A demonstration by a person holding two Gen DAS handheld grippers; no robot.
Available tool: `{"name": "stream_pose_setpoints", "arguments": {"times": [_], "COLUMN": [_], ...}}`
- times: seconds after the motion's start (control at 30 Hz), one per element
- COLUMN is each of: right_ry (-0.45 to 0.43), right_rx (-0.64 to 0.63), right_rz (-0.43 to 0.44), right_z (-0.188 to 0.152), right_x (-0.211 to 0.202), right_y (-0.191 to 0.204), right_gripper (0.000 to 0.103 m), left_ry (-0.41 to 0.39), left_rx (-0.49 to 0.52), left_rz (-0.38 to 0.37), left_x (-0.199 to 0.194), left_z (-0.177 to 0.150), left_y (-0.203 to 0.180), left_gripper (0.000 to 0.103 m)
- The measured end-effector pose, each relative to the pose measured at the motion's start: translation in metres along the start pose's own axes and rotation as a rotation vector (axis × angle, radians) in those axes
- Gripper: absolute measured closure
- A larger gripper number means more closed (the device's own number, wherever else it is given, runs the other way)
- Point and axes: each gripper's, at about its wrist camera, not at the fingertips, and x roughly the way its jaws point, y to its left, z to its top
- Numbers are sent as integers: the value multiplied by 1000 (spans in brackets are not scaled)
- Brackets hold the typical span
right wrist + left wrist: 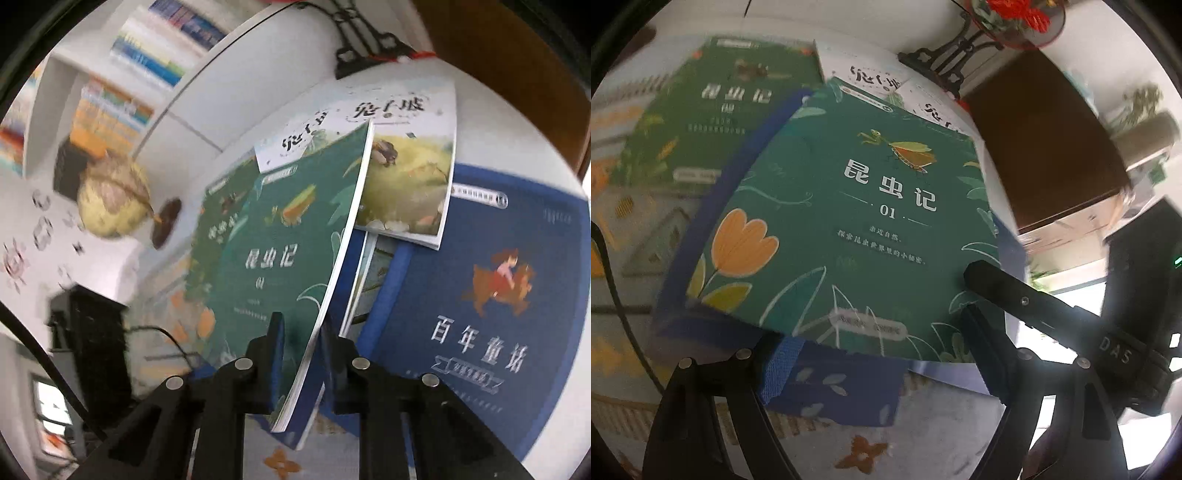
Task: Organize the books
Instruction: 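Lift the bird-cover green book with both tools and tilt it upright, then carry the bird-cover green book with both tools toward the globe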
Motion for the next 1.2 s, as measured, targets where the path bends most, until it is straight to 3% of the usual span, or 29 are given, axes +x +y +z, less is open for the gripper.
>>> {"name": "stream_pose_setpoints", "arguments": {"times": [0.17, 0.27, 0.53, 0.87, 1.2], "right_ry": [24, 13, -58, -75, -107], "right_rx": [-12, -92, -259, -374, -532], "right_rz": [3, -31, -67, -60, -12], "right_z": [-1, -3, -1, 0, -8], "right_x": [7, 7, -6, -17, -18], "right_y": [-7, 3, 28, 51, 123], "right_gripper": [85, 85, 85, 85, 85], "left_ry": [-38, -92, -197, -276, -416], "left_rx": [106, 192, 265, 302, 255], "left_rz": [101, 148, 160, 189, 243], "left_x": [-4, -9, -30, -54, -123], "left_z": [-1, -4, -5, -9, -24], "left_y": [-12, -26, -40, -49, -14], "left_gripper": [22, 22, 22, 23, 23]}}
